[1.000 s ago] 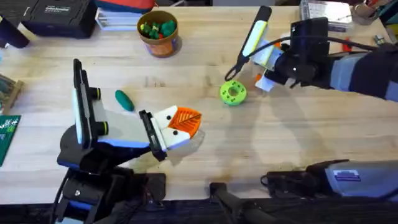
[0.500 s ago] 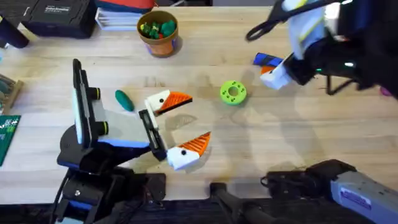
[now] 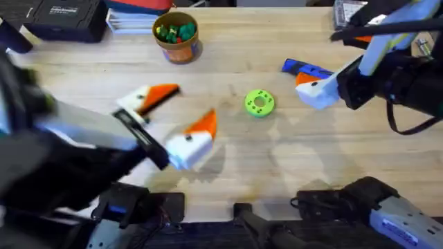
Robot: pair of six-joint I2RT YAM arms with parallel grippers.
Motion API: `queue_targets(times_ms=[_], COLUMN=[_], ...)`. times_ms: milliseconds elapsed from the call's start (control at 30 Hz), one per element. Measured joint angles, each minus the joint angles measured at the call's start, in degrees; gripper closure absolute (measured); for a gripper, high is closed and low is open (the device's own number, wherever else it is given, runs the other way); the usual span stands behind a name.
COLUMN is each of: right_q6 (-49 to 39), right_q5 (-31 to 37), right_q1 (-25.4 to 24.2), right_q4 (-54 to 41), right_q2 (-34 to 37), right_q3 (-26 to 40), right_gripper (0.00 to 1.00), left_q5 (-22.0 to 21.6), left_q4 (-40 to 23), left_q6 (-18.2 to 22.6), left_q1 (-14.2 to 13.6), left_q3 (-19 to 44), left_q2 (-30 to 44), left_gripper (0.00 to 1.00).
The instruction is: Pick up the gripper from the table and insert it into the empty holder that is missing its gripper. Then pick up a screw, insert it into the mounting hole, and use the screwdriver to tighten it. Finally, clean up the table by picking up the vegetable and placing it into the bucket.
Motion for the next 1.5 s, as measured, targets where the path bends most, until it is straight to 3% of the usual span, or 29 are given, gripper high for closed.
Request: queue_targets(times_ms=[133, 167, 267, 467, 667, 900, 1267, 1367, 1500], right_q6=[0.7, 1.1, 1.3, 1.3, 1.3, 1.3, 1.3, 1.3, 1.3], right_q5=[0.0, 0.0, 0.0, 0.0, 0.0, 0.0, 0.0, 0.0, 0.0], right_q1=[1.0, 1.5, 1.5, 1.5, 1.5, 1.5, 1.5, 1.5, 1.5], right_q4=[0.0, 0.0, 0.0, -0.1, -0.1, -0.1, -0.1, -0.1, -0.1], right_q2=[0.0, 0.0, 0.0, 0.0, 0.0, 0.0, 0.0, 0.0, 0.0], right_q3=[0.0, 0.0, 0.0, 0.0, 0.0, 0.0, 0.0, 0.0, 0.0], right_gripper=[0.008, 0.007, 0.008, 0.008, 0.008, 0.008, 0.008, 0.008, 0.009], left_q5=[-10.2, -16.7, -20.8, -26.1, -34.0, -36.6, -36.8, -36.8, -36.8], left_q4=[-11.6, -18.9, -22.4, -24.4, -26.8, -26.8, -23.8, -22.7, -22.6], left_q6=[0.5, 1.2, 1.4, 0.2, -10.0, -16.2, -18.1, -18.4, -18.6], left_q1=[0.0, 0.0, 0.0, 0.3, 6.0, 12.1, 18.4, 18.4, 18.4], left_q3=[13.0, 20.5, 25.7, 30.0, 30.0, 30.0, 30.0, 30.0, 30.0], left_q2=[12.5, 23.9, 34.4, 47.2, 56.4, 66.5, 78.6, 80.0, 80.4], left_gripper=[0.015, 0.015, 0.015, 0.016, 0.015, 0.015, 0.008, 0.113, 0.401])
